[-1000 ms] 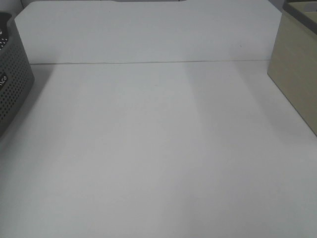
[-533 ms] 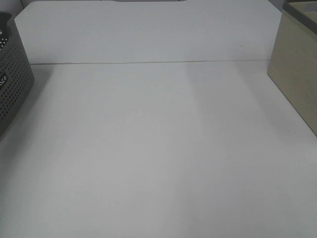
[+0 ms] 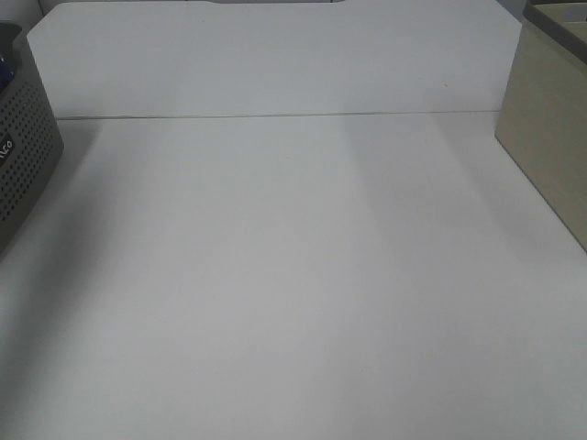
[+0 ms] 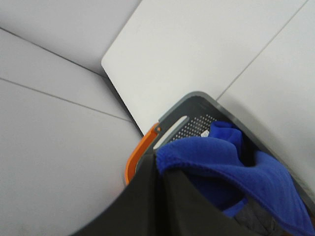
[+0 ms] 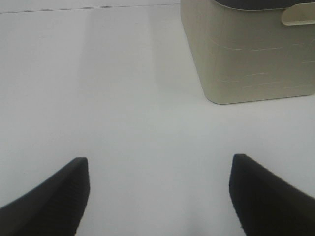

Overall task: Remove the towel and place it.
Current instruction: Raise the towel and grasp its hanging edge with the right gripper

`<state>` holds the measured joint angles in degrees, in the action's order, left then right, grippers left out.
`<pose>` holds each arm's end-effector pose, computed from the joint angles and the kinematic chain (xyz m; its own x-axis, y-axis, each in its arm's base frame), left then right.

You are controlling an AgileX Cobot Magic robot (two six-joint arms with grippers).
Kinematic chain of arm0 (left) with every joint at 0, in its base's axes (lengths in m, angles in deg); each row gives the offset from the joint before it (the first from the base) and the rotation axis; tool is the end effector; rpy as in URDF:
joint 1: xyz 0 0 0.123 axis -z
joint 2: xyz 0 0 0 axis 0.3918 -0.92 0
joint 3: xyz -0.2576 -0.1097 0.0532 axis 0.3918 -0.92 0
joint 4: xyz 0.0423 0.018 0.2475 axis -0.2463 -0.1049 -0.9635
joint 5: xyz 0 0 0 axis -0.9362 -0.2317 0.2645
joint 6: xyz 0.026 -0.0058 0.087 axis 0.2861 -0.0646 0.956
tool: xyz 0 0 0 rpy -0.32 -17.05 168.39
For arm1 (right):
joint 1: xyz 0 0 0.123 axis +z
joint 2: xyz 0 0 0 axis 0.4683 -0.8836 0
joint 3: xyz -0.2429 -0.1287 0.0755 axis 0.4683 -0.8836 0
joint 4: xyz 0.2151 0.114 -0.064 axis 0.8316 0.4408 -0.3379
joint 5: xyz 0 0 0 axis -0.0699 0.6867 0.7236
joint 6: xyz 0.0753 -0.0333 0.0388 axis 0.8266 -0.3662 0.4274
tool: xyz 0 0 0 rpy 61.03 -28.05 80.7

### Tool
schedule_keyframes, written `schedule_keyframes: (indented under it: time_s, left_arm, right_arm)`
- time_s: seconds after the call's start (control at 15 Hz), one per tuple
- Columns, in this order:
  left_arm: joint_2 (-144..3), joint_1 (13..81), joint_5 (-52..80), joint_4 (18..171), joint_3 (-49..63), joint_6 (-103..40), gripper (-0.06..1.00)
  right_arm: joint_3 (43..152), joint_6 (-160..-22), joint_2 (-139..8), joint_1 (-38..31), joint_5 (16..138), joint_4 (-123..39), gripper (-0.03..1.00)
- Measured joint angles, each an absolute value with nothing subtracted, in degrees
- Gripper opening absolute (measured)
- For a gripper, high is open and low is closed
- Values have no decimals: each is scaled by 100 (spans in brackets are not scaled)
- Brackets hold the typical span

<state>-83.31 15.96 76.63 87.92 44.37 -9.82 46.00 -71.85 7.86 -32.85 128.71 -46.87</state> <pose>0.2881 0.0260 0.5243 -0.3324 0.7581 -0.5611 0.3887 0.6522 0.6509 -0.0060 0.0052 0.2777 -0.4533 0.0034 -0.8914 0.0238 0.9997 -0.0083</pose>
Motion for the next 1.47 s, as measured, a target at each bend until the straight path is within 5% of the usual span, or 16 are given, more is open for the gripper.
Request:
schedule_keyframes:
  time_s: [0.87, 1.07, 1.47]
  left_arm:
    - [-8331, 3298, 7657, 8786, 4689, -982, 0]
    - [-8331, 3676, 7801, 8918, 4689, -982, 0]
    - [-8331, 4003, 7995, 8987, 4689, -982, 0]
  right_arm:
    - [4669, -7477, 574, -3285, 12619, -3953, 74]
    - [4697, -9460, -847, -3285, 11364, -1255, 71]
    - [4709, -12439, -2830, -3285, 11020, 1267, 71]
